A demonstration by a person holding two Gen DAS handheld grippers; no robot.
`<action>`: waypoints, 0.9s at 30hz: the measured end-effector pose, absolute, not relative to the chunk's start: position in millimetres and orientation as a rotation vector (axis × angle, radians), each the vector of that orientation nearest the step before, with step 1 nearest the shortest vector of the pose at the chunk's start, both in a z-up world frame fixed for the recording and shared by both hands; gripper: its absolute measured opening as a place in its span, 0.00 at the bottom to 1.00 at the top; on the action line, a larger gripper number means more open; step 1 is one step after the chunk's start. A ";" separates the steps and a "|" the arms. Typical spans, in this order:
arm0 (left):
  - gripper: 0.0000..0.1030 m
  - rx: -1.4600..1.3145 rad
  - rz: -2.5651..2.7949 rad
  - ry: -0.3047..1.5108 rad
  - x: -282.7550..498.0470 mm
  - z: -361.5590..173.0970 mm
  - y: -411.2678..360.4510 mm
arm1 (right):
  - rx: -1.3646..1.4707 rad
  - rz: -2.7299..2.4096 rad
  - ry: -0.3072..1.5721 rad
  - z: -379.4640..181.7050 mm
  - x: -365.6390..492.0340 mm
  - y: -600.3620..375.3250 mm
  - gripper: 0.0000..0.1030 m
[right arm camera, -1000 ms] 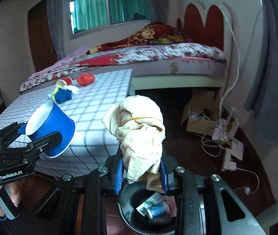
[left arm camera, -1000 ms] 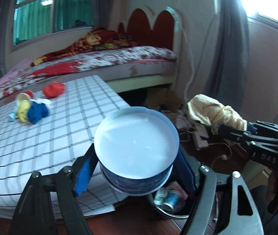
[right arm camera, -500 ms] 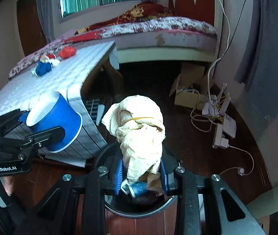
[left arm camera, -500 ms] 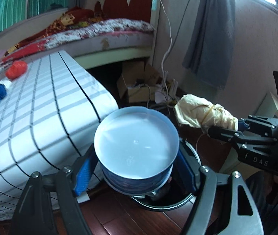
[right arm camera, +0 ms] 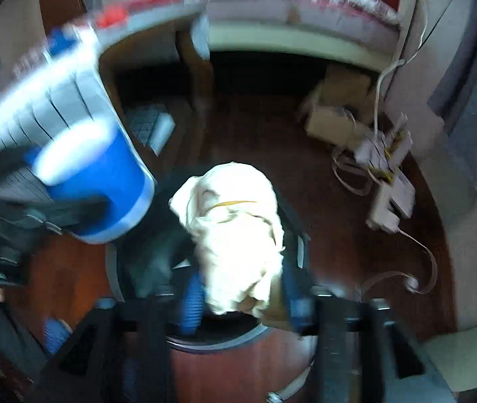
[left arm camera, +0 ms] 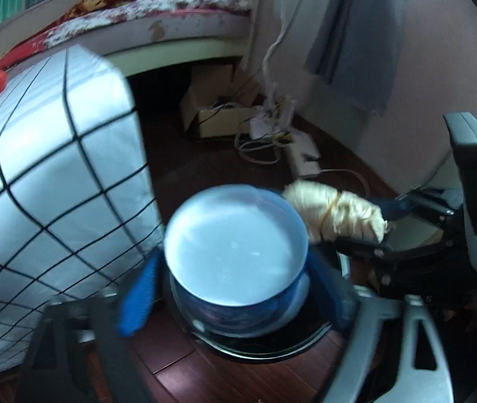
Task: Collect trash
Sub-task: 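Carry the blue mug and beige bundle over the black bin, then open the left gripper to drop the mug while the right gripper drops the bundle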
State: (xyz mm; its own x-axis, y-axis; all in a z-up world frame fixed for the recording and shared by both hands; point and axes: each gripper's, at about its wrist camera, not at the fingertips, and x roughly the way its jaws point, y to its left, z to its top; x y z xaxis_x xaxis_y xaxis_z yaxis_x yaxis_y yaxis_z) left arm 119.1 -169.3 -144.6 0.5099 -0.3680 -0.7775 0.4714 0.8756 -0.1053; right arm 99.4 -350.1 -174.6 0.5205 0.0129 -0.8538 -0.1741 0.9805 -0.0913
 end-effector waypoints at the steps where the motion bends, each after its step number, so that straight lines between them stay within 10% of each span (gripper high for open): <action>1: 0.99 0.114 -0.485 0.899 120.6 -146.2 -164.9 | -0.162 0.100 1.028 -177.7 101.3 -354.7 0.84; 5: 0.99 0.117 -0.400 0.928 121.2 -157.9 -151.3 | -0.137 0.055 1.051 -184.8 103.8 -361.6 0.99; 27: 1.00 0.151 -0.355 0.886 115.1 -148.5 -146.7 | -0.117 0.040 0.982 -175.0 97.9 -346.0 0.99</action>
State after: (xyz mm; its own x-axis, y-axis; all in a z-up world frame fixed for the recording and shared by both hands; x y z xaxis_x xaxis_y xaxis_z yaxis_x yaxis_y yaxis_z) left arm 115.1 -146.7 -148.5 0.5790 -0.2409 -0.7789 0.3644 0.9311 -0.0171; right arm 97.9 -346.0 -175.0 0.5554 -0.0186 -0.8313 -0.0870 0.9930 -0.0803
